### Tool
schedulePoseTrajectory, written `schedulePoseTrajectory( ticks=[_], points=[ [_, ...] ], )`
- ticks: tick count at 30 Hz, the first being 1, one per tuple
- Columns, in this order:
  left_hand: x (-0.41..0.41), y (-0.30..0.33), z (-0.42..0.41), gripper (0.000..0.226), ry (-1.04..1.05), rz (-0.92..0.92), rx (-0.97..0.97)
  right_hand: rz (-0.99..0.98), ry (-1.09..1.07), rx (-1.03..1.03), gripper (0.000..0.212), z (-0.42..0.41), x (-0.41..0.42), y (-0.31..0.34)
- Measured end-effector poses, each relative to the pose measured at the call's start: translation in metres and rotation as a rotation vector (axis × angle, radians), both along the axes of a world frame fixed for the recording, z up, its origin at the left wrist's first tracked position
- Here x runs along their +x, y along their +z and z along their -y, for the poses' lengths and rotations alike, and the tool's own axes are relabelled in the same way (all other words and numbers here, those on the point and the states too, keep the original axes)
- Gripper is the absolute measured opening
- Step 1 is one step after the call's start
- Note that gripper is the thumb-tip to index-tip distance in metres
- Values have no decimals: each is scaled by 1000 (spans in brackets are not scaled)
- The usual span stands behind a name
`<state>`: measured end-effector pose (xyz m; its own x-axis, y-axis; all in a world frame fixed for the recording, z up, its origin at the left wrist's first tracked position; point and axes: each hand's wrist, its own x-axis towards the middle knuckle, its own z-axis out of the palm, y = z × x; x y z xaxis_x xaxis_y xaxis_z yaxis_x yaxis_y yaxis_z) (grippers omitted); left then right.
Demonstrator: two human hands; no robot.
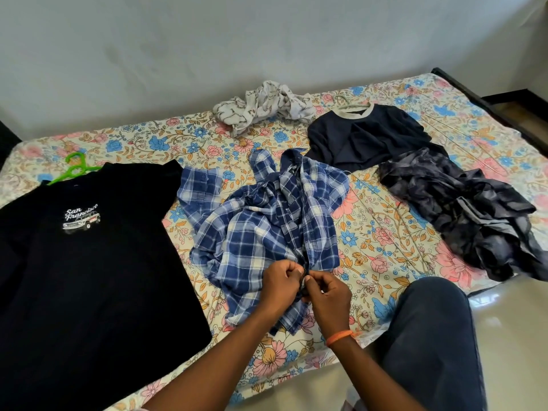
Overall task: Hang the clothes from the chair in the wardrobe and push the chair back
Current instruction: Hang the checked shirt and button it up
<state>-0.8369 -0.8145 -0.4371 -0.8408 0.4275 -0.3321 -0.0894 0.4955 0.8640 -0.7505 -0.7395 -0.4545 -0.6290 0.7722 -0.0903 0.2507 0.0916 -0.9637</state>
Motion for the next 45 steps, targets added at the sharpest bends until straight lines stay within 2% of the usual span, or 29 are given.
schedulePoseTrajectory(
  ticks=[4,9,14,20,26,28,32,37,42,45],
  points=[
    [1,0,0,15,-15,-4,4,-1,-19,-5,25,1,-1,-1],
    [-2,2,5,18,-64,-51,-1,-74,-18,-212,21,1,-1,3],
    [-6,8,8,18,-142,-71,-25,-34,-3,-319,6,-9,0,2],
    [-7,8,8,32,-115,-4,3,34,34,-205,6,-9,-2,1],
    [-8,8,5,23,-103,-39,-74,73,62,-86,7,-8,-3,-3],
    [-9,6,3,26,-105,-10,-84,59,50,-151,7,-9,-3,-3],
    [-6,4,1,30,-100,48,-93,10,12,-416,7,-9,-4,0],
    [-5,-5,3,25,-36,259,41,-5,37,-687,6,-16,-6,3],
    [-11,-7,9,15,-19,328,132,81,97,-694,6,-27,-8,1],
    [-14,-16,9,18,-41,228,39,124,140,-709,9,-29,-9,0]
  ],
)
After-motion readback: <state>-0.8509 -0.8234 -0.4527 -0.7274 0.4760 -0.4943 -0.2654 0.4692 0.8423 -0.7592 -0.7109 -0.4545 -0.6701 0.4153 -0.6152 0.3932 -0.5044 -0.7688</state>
